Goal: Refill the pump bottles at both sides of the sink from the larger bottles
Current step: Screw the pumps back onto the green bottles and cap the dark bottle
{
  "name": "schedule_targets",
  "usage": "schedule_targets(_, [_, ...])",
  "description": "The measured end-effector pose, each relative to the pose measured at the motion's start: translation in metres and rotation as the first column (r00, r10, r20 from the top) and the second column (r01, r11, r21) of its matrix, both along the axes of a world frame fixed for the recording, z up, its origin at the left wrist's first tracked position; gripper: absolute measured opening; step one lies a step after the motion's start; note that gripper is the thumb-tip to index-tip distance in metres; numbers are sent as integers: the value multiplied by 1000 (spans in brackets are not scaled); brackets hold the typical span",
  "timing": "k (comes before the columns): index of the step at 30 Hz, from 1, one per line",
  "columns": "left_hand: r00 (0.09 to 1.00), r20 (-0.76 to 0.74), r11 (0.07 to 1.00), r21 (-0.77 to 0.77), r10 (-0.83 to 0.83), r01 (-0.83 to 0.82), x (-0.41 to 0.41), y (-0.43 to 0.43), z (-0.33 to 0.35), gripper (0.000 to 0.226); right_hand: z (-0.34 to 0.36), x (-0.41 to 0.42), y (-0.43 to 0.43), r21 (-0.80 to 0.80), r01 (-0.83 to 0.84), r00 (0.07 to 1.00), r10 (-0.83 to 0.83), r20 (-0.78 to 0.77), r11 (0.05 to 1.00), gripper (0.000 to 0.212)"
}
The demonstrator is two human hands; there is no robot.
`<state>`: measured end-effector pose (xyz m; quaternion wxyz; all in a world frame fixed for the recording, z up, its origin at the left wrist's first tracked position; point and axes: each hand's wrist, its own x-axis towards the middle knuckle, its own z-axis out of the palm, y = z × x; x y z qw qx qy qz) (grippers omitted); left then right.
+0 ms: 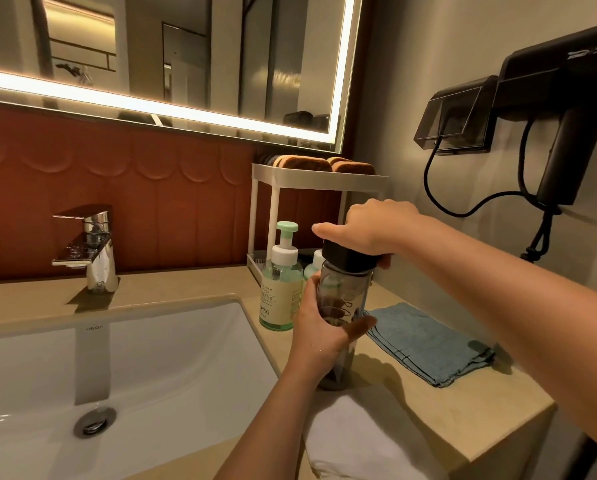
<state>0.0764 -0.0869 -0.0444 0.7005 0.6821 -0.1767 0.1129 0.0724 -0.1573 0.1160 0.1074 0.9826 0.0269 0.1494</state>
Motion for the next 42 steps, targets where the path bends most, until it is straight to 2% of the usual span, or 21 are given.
schedule_targets(2, [1000, -1, 999, -30, -11, 11, 0, 0, 1, 80, -2, 4, 0, 104, -18, 988, 34, -151, 994, 78])
schedule_targets(4, [999, -10, 996, -81, -30, 29, 1, 1, 0, 81, -7, 4, 0, 293, -149, 945, 223, -241, 945, 71])
schedule_targets(6, [1000, 9, 997, -74, -27, 27, 1, 2, -1, 80, -6, -2, -3, 533, -246, 891, 405, -204, 810, 64])
schedule_targets(8, [1000, 14, 999, -42, -11, 12, 0, 3, -1, 81, -4, -8, -11, 697, -220, 849, 486, -208, 683, 55])
schedule_targets(9, [1000, 13, 1000, -25, -7, 8, -1, 3, 0, 82, -2, -10, -16, 729, -189, 834, 499, -234, 658, 52])
schedule_targets(12, [1000, 18, 1000, -3, 0, 0, 0, 1, 0, 82, 3, -12, -29, 698, -159, 821, 486, -299, 698, 53])
schedule_targets(16, [1000, 25, 1000, -10, -6, 7, 0, 0, -2, 82, 8, -11, -21, 476, -252, 874, 410, -263, 843, 55])
schedule_targets(19, [999, 19, 999, -33, -27, 28, -1, 0, -1, 83, 3, -7, -12, 351, -234, 942, 300, -149, 907, 61])
schedule_targets(21, [999, 4, 998, -47, -32, 32, -1, -1, 0, 83, -5, -6, -8, 214, -178, 983, 186, -15, 960, 63])
schedule_targets(23, [1000, -3, 998, -51, -27, 27, -1, -1, -1, 81, -11, -5, -4, 24, -140, 982, 136, 130, 990, 64])
schedule_targets(25, [1000, 6, 999, -47, -25, 25, -2, -1, -2, 78, -15, -5, -1, -50, -138, 969, 145, 202, 989, 63])
schedule_targets(28, [1000, 13, 999, -48, -24, 24, -1, -1, -1, 77, -14, -2, -2, -68, -143, 973, 152, 174, 987, 63])
schedule_targets(31, [999, 1, 997, -58, -41, 41, -1, -1, 0, 84, -5, 2, -7, -58, -152, 987, 154, 34, 987, 69])
schedule_targets(35, [999, 29, 1000, 2, -13, 12, 1, 0, -4, 92, 12, 2, -12, 207, -240, 946, 277, -171, 948, 63])
schedule_targets(39, [999, 43, 1000, 26, -2, 0, 3, 1, -7, 93, 19, 6, -24, 376, -282, 895, 383, -230, 883, 59])
schedule_targets(42, [999, 53, 1000, 27, -3, 1, 2, 1, -7, 90, 20, 7, -31, 465, -308, 848, 461, -262, 830, 49])
